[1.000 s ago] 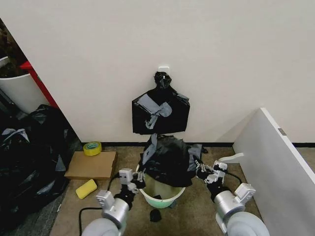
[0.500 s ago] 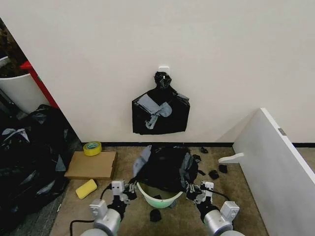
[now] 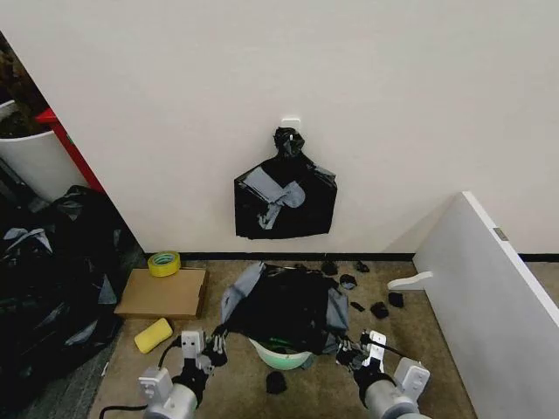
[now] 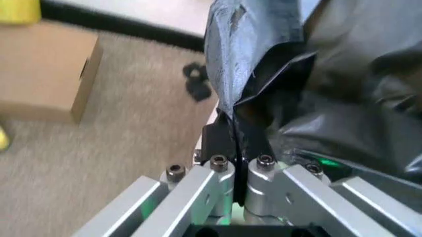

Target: Place the garbage bag over the trash bin.

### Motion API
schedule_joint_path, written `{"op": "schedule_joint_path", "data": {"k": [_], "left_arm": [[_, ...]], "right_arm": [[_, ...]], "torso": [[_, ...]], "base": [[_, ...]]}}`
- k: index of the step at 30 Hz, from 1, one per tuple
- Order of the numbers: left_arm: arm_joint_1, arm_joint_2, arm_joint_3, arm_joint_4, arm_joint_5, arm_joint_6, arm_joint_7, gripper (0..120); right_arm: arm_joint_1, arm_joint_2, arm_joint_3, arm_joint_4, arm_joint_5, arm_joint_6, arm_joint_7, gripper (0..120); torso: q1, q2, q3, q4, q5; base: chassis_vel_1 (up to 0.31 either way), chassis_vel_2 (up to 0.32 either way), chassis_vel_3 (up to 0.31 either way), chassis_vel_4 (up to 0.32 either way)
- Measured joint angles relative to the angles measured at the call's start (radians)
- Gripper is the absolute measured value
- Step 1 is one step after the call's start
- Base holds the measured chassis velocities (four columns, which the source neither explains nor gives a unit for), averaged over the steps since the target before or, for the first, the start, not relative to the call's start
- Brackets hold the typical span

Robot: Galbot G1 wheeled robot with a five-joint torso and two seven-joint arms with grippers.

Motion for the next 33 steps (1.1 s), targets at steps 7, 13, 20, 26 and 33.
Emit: {"op": "schedule_joint_path", "data": {"k": [7, 13, 20, 26, 33], "left_arm": [[0.009, 0.017, -0.005, 0.007, 0.000, 0.052, -0.024, 0], [-0.016, 0.021, 0.001, 0.033, 0.002, 0.085, -0.035, 0], [-0.098, -0.014, 0.029, 0.098, 0.000, 0.086, -0.053, 0], [-0.114, -0.028, 0.039, 0.108, 0.001, 0.079, -0.059, 0], [-0.061, -0.005, 0.002, 0.059, 0.022, 0.090, -0.041, 19]], "right_arm": [[0.003, -0.014, 0.007, 0.012, 0.029, -0.122, 0.024, 0], [0.027, -0.020, 0.008, -0.027, 0.025, -0.189, 0.002, 0], [0.073, 0.002, 0.000, -0.107, -0.024, -0.144, -0.029, 0], [0.063, 0.005, 0.002, -0.112, -0.041, -0.123, -0.052, 2], [-0.014, -0.017, 0.008, -0.076, -0.150, -0.062, -0.132, 28]], "torso": [[0.000, 0.000, 0.000, 0.0000, 0.0000], [0.000, 0.000, 0.000, 0.0000, 0.0001], [0.000, 0.000, 0.000, 0.0000, 0.0002], [0.000, 0.000, 0.000, -0.0001, 0.0002], [0.000, 0.000, 0.000, 0.0000, 0.0001]], "base": [[0.000, 0.000, 0.000, 0.000], [0.000, 0.000, 0.000, 0.000], [0.000, 0.000, 0.000, 0.000], [0.000, 0.000, 0.000, 0.000], [0.000, 0.000, 0.000, 0.000]]}}
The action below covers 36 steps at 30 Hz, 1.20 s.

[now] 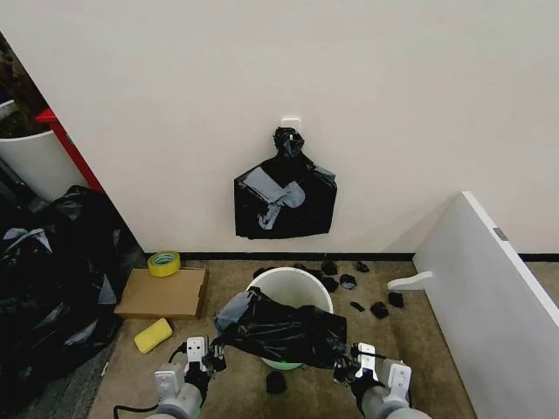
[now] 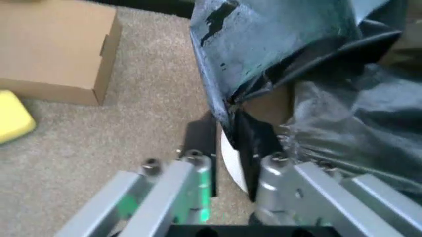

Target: Place the garbage bag over the trash bin.

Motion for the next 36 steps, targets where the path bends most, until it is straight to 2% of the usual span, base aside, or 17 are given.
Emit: {"op": "schedule_joint_path", "data": {"k": [3, 4, 6, 11, 13, 17, 19, 20, 23, 26, 27, 30, 34, 36], "left_arm": [[0.023, 0.014, -0.013, -0.020, 0.022, 0.001, 0.004, 32], [0.023, 0.014, -0.013, -0.020, 0.022, 0.001, 0.004, 32], [0.034, 0.021, -0.017, -0.025, 0.025, -0.005, 0.005, 41], [0.052, 0.025, -0.026, -0.025, 0.017, -0.046, 0.002, 63], [0.054, 0.026, -0.027, -0.026, 0.016, -0.048, 0.001, 64], [0.071, 0.037, -0.031, -0.034, 0.007, -0.086, 0.008, 81], [0.081, 0.044, -0.037, -0.040, -0.007, -0.104, 0.014, 89], [0.081, 0.044, -0.037, -0.040, -0.007, -0.104, 0.014, 89], [0.093, 0.046, -0.068, -0.054, -0.048, -0.114, 0.015, 98], [0.102, 0.046, -0.092, -0.071, -0.077, -0.119, 0.016, 100], [0.102, 0.046, -0.092, -0.071, -0.077, -0.119, 0.016, 100], [0.118, 0.050, -0.117, -0.105, -0.102, -0.146, 0.044, 100], [0.135, 0.041, -0.135, -0.135, -0.095, -0.196, 0.084, 100], [0.149, 0.007, -0.147, -0.160, -0.046, -0.252, 0.120, 100]], "right_arm": [[-0.032, -0.010, 0.008, 0.027, -0.036, 0.031, -0.023, 41], [-0.032, -0.010, 0.008, 0.027, -0.036, 0.031, -0.023, 41], [-0.055, -0.019, 0.013, 0.040, -0.068, 0.053, -0.040, 50], [-0.123, -0.041, 0.035, 0.068, -0.138, 0.150, -0.119, 70], [-0.127, -0.042, 0.036, 0.068, -0.143, 0.158, -0.127, 73], [-0.157, -0.053, 0.039, 0.054, -0.206, 0.272, -0.213, 90], [-0.171, -0.062, 0.044, 0.025, -0.259, 0.367, -0.264, 97], [-0.171, -0.062, 0.044, 0.025, -0.259, 0.367, -0.264, 97], [-0.190, -0.079, 0.061, -0.034, -0.356, 0.544, -0.351, 100], [-0.201, -0.089, 0.077, -0.084, -0.424, 0.683, -0.429, 100], [-0.201, -0.089, 0.077, -0.084, -0.424, 0.683, -0.429, 100], [-0.200, -0.083, 0.081, -0.111, -0.450, 0.780, -0.475, 100], [-0.194, -0.081, 0.083, -0.092, -0.424, 0.782, -0.482, 100], [-0.176, -0.098, 0.105, -0.044, -0.377, 0.736, -0.488, 100]], "torso": [[0.000, 0.000, 0.000, 0.0001, 0.0000], [0.000, 0.000, 0.000, 0.0001, 0.0000], [0.000, 0.000, 0.000, 0.0001, 0.0000], [0.000, 0.000, 0.000, 0.0000, -0.0001], [0.000, 0.000, 0.000, 0.0000, -0.0001], [0.000, 0.000, 0.000, 0.0000, 0.0000], [0.000, 0.000, 0.000, 0.0000, -0.0001], [0.000, 0.000, 0.000, 0.0000, -0.0001], [0.000, 0.000, 0.000, 0.0001, 0.0001], [0.000, 0.000, 0.000, 0.0000, 0.0000], [0.000, 0.000, 0.000, 0.0000, 0.0000], [0.000, 0.000, 0.000, 0.0000, 0.0002], [0.000, 0.000, 0.000, -0.0001, 0.0002], [0.000, 0.000, 0.000, -0.0002, 0.0001]], "base": [[0.000, 0.000, 0.000, 0.000], [0.000, 0.000, 0.000, 0.000], [0.000, 0.000, 0.000, 0.000], [0.000, 0.000, 0.000, 0.000], [0.000, 0.000, 0.000, 0.000], [0.000, 0.000, 0.000, 0.000], [0.000, 0.000, 0.000, 0.000], [0.000, 0.000, 0.000, 0.000], [0.000, 0.000, 0.000, 0.000], [0.000, 0.000, 0.000, 0.000], [0.000, 0.000, 0.000, 0.000], [0.000, 0.000, 0.000, 0.000], [0.000, 0.000, 0.000, 0.000], [0.000, 0.000, 0.000, 0.000]]}}
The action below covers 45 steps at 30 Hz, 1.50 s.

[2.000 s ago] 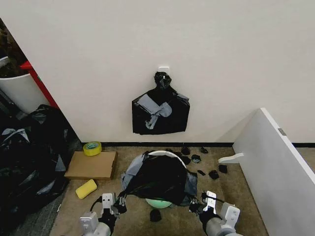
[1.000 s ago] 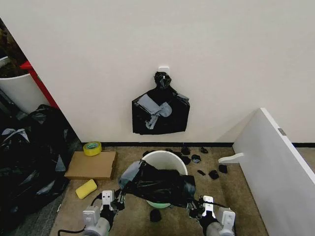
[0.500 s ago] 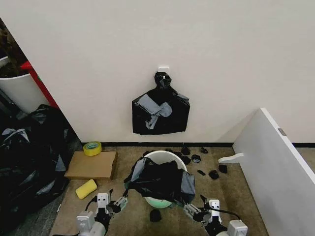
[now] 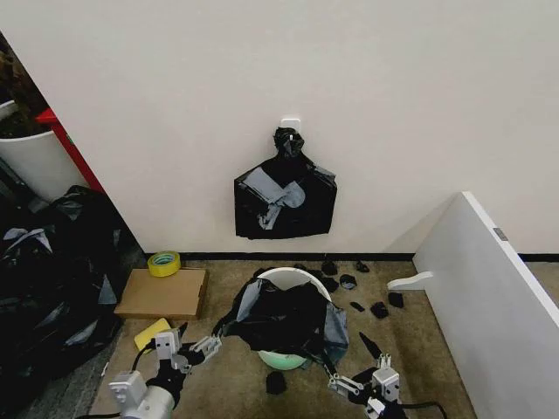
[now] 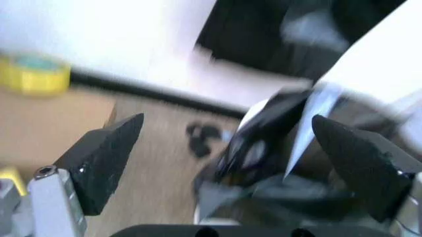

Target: Place the garbage bag over the trash bin.

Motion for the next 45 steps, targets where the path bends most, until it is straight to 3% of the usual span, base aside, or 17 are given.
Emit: {"op": "schedule_joint_path", "data": {"k": [5, 9, 10, 14, 15, 17, 21, 25, 30, 45], "left_arm": [[0.024, -0.072, -0.003, -0.024, 0.105, -0.078, 0.030, 100], [0.000, -0.080, 0.024, -0.017, 0.178, -0.120, 0.039, 100], [-0.018, -0.080, 0.033, -0.008, 0.209, -0.132, 0.040, 100], [0.011, -0.124, 0.024, -0.002, 0.307, -0.211, 0.057, 100], [0.011, -0.124, 0.024, -0.002, 0.307, -0.211, 0.057, 100], [0.036, -0.138, 0.020, 0.002, 0.346, -0.251, 0.066, 100], [0.082, -0.150, 0.013, 0.017, 0.376, -0.300, 0.069, 100], [0.119, -0.160, 0.006, 0.025, 0.392, -0.319, 0.069, 100], [0.151, -0.176, 0.004, 0.023, 0.417, -0.324, 0.068, 100], [0.209, -0.192, -0.010, -0.024, 0.465, -0.336, 0.068, 100]], "right_arm": [[0.057, -0.060, 0.076, 0.091, 0.119, -0.122, -0.014, 100], [0.076, -0.106, 0.183, 0.153, 0.231, -0.227, -0.030, 100], [0.091, -0.138, 0.233, 0.162, 0.300, -0.285, -0.044, 100], [0.269, -0.292, 0.262, 0.094, 0.505, -0.474, -0.110, 100], [0.269, -0.292, 0.262, 0.094, 0.505, -0.474, -0.110, 100], [0.394, -0.351, 0.223, 0.019, 0.573, -0.535, -0.146, 100], [0.672, -0.403, 0.057, -0.144, 0.623, -0.615, -0.215, 100], [0.881, -0.400, -0.121, -0.281, 0.619, -0.657, -0.265, 100], [1.111, -0.360, -0.353, -0.464, 0.528, -0.679, -0.371, 100], [1.322, -0.250, -0.631, -0.669, 0.378, -0.678, -0.463, 100]], "torso": [[0.000, 0.000, 0.000, 0.0006, 0.0001], [0.000, 0.000, 0.000, 0.0009, 0.0001], [0.000, 0.000, 0.000, -0.0018, -0.0007], [0.000, 0.000, 0.000, 0.0004, 0.0005], [0.000, 0.000, 0.000, 0.0004, 0.0005], [0.000, 0.000, 0.000, 0.0014, 0.0002], [0.000, 0.000, 0.000, 0.0002, 0.0003], [0.000, 0.000, 0.000, 0.0008, 0.0001], [0.000, 0.000, 0.000, -0.0001, 0.0000], [0.000, 0.000, 0.000, 0.0001, -0.0002]], "base": [[0.000, 0.000, 0.000, 0.000], [0.000, 0.000, 0.000, 0.000], [0.000, 0.000, 0.000, 0.000], [0.000, 0.000, 0.000, 0.000], [0.000, 0.000, 0.000, 0.000], [0.000, 0.000, 0.000, 0.000], [0.000, 0.000, 0.000, 0.000], [0.000, 0.000, 0.000, 0.000], [0.000, 0.000, 0.000, 0.000], [0.000, 0.000, 0.000, 0.000]]}}
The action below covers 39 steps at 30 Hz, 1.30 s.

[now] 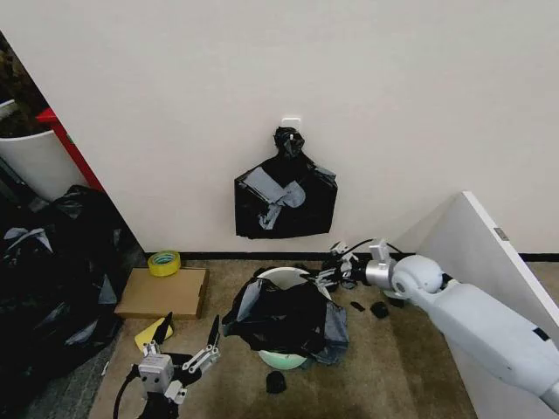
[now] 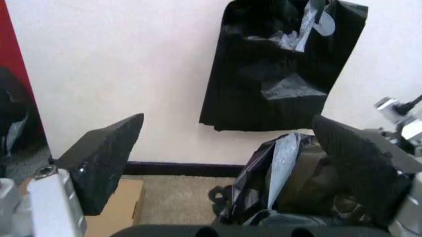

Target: Place the garbage bag over the trash bin.

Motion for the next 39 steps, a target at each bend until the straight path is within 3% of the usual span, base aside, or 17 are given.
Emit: {"op": "schedule_joint_path", "data": {"k": [8, 27, 31, 36, 39], "left_arm": [[0.000, -0.014, 0.011, -0.007, 0.005, -0.004, 0.003, 100], [0.002, -0.018, 0.018, -0.014, -0.010, 0.002, 0.001, 100], [-0.001, -0.017, 0.018, -0.014, -0.015, 0.005, 0.001, 100], [-0.008, -0.015, 0.022, -0.011, -0.018, 0.008, 0.000, 100], [-0.016, -0.014, 0.023, -0.011, -0.024, 0.009, -0.001, 99]], "right_arm": [[0.058, 0.052, -0.082, -0.081, -0.043, 0.000, -0.019, 84], [0.054, 0.071, -0.099, -0.095, -0.050, 0.005, -0.025, 11], [0.038, 0.072, -0.078, -0.091, -0.044, -0.001, -0.008, 1], [0.008, 0.058, -0.046, -0.066, -0.010, -0.020, 0.043, 1], [-0.041, 0.042, 0.008, -0.020, 0.049, -0.053, 0.136, 1]], "torso": [[0.000, 0.000, 0.000, 0.0002, 0.0000], [0.000, 0.000, 0.000, 0.0001, 0.0000], [0.000, 0.000, 0.000, 0.0000, 0.0000], [0.000, 0.000, 0.000, 0.0003, 0.0000], [0.000, 0.000, 0.000, 0.0000, 0.0002]], "base": [[0.000, 0.000, 0.000, 0.000], [0.000, 0.000, 0.000, 0.000], [0.000, 0.000, 0.000, 0.000], [0.000, 0.000, 0.000, 0.000], [0.000, 0.000, 0.000, 0.000]]}}
